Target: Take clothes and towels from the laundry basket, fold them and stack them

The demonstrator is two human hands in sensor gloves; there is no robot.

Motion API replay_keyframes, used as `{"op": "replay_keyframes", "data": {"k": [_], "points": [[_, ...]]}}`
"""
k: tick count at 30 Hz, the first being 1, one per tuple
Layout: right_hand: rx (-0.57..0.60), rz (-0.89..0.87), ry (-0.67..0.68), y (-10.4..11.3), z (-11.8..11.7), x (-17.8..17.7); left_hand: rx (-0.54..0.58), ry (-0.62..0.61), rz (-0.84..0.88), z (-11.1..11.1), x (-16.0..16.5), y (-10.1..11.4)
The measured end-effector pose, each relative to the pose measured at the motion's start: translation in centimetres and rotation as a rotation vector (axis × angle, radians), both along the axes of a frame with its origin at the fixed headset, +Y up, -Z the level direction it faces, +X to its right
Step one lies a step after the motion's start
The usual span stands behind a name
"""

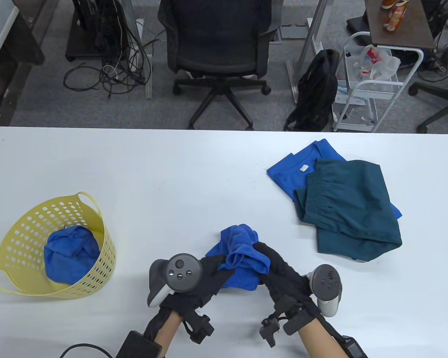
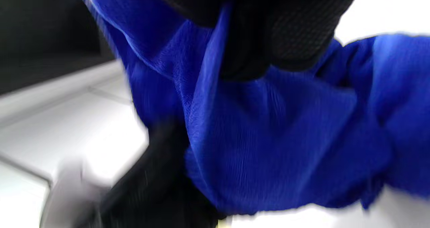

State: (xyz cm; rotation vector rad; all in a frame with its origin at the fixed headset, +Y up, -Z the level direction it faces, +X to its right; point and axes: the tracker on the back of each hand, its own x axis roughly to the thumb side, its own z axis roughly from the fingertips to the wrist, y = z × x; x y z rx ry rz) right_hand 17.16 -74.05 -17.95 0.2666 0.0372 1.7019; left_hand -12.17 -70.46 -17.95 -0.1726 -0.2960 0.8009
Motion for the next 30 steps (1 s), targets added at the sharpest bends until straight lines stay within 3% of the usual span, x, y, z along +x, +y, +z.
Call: {"op": "replay_keyframes", "data": {"k": [6, 8, 11, 13, 15, 17, 21, 23, 27, 30], "points": [[0.07, 0.488, -0.212, 0.5, -1.1, 6.9, 0.013, 0.205, 0.221, -1.4, -8.0, -0.6], [0.078, 0.5, -0.261, 0.6, -1.0, 8.4, 0.029, 0.258, 0.293, -1.4, -10.0, -1.0], [0.071, 0.376, -0.269, 0.9, -0.8, 9.7, 0.028, 0.182, 0.323, -1.5, -11.6, -1.4], [0.139, 0.467, -0.193, 1.4, -0.9, 10.5, -0.002, 0.118, 0.326, -1.6, -12.2, -1.3], [0.113, 0.459, -0.009, 1.5, -1.0, 10.9, -0.022, 0.08, 0.366, -1.5, -12.6, -1.1], [0.087, 0.428, 0.064, 1.4, -1.0, 11.1, -0.053, 0.056, 0.433, -1.5, -12.9, -1.2], [0.001, 0.704, 0.057, 1.5, -0.9, 10.5, -0.066, 0.057, 0.388, -1.4, -11.9, -1.4], [-0.018, 0.645, 0.047, 1.5, -0.8, 10.7, -0.053, 0.081, 0.337, -1.3, -11.2, -1.2], [0.03, 0.186, 0.013, 0.8, -0.9, 12.1, -0.029, 0.136, 0.288, -0.9, -10.1, -0.9], [0.042, 0.204, -0.054, 1.2, -0.6, 12.3, -0.02, 0.236, 0.245, -0.6, -9.2, -0.9]]}}
